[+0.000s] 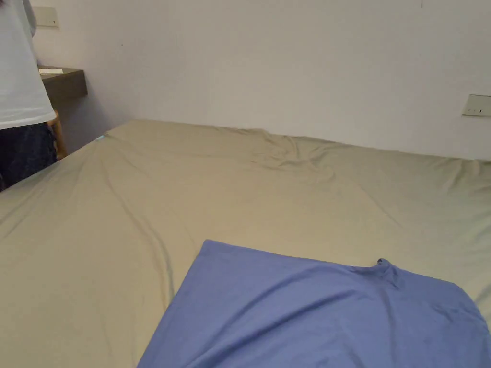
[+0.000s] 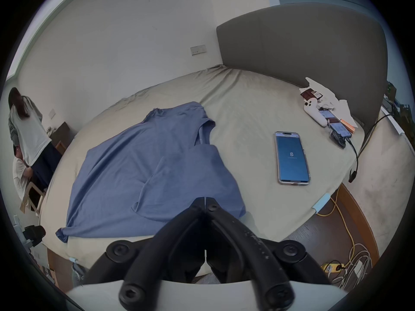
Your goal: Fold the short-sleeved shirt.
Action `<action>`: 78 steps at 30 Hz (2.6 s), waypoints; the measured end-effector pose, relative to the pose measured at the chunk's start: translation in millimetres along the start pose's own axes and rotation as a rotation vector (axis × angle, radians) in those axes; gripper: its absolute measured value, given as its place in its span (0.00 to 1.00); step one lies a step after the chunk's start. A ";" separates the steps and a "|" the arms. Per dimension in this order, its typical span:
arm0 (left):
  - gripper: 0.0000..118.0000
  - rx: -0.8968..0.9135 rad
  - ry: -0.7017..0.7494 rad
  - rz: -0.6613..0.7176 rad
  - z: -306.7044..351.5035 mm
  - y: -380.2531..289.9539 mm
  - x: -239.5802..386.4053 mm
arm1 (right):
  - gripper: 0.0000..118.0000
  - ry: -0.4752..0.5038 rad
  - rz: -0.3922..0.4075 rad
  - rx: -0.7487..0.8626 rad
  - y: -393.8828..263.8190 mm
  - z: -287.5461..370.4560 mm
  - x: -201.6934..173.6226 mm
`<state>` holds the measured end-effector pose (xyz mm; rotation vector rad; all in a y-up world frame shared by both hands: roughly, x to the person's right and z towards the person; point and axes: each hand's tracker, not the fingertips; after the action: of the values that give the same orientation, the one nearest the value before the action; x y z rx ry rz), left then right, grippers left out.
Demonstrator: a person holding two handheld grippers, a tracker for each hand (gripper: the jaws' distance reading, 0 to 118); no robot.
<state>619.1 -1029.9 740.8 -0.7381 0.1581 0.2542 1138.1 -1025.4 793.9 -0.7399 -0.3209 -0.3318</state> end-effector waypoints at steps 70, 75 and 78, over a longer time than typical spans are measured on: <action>0.13 -0.087 -0.014 -0.074 -231.6 141.3 119.5 | 0.28 0.008 0.095 -0.072 173.0 -245.9 -44.5; 0.45 -0.170 -0.063 0.017 -222.4 130.0 98.0 | 0.50 0.031 0.044 -0.085 161.2 -238.3 -27.9; 0.20 -0.099 -0.101 0.053 -174.3 119.6 81.8 | 0.50 0.082 -0.004 0.049 144.3 -182.7 -18.5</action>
<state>654.3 -1049.5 517.7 -0.8181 0.0701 0.3512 1210.0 -1050.1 573.1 -0.6758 -0.2522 -0.3559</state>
